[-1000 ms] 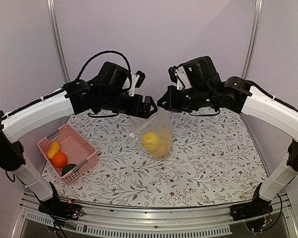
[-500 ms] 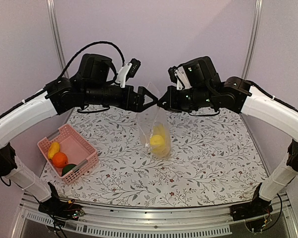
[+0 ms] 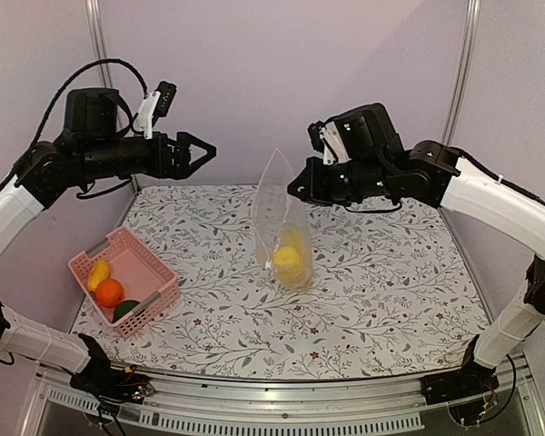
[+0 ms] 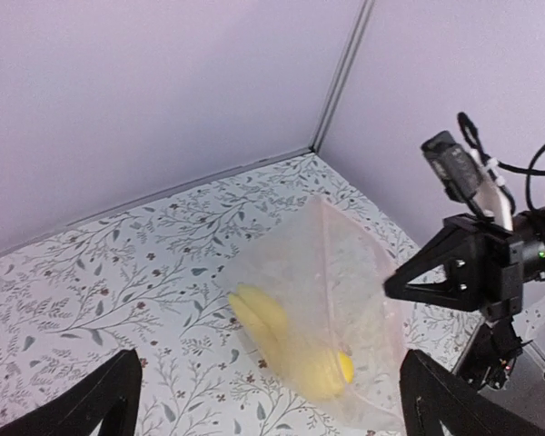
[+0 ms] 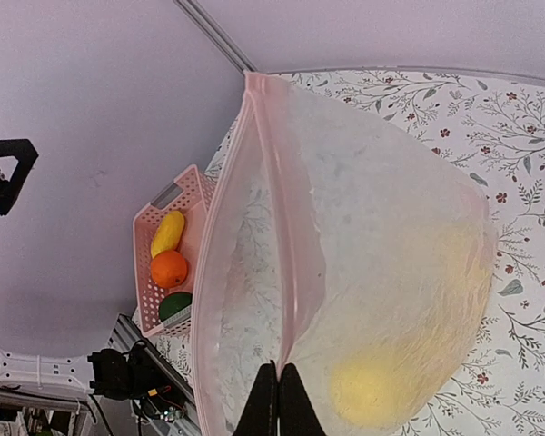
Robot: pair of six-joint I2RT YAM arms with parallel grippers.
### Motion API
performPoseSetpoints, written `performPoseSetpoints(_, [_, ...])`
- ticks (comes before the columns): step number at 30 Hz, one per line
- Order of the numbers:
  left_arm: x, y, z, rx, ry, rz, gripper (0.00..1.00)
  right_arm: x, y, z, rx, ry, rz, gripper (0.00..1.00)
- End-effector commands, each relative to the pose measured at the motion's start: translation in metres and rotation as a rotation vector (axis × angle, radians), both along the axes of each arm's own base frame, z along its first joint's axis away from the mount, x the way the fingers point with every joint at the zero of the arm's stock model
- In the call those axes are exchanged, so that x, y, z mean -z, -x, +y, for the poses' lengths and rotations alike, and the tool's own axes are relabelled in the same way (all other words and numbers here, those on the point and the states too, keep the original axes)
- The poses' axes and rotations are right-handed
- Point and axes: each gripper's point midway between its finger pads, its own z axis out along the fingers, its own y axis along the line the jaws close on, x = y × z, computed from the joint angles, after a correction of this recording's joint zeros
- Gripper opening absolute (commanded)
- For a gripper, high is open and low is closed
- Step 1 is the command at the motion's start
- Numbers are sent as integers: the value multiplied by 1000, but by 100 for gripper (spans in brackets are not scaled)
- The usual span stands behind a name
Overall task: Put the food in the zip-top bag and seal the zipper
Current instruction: Adjust the fake fruit in the bin.
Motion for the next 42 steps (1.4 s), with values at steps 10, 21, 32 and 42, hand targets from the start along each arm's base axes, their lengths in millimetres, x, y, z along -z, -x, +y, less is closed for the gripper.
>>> performPoseSetpoints(10, [171,-19,253,-778,-261,469,100,-1,-5,3,6,16,-20,0])
performPoseSetpoints(21, [252,-19,371,-1151,-303,616,100,-7,0,-5,7,-3,-45,0])
performPoseSetpoints(32, [284,-36,398,-1202,-417,693,85,-11,4,-1,-26,-33,-51,0])
performPoseSetpoints(42, [315,-50,385,-1087,-503,779,76,-16,4,-6,-18,-35,-67,0])
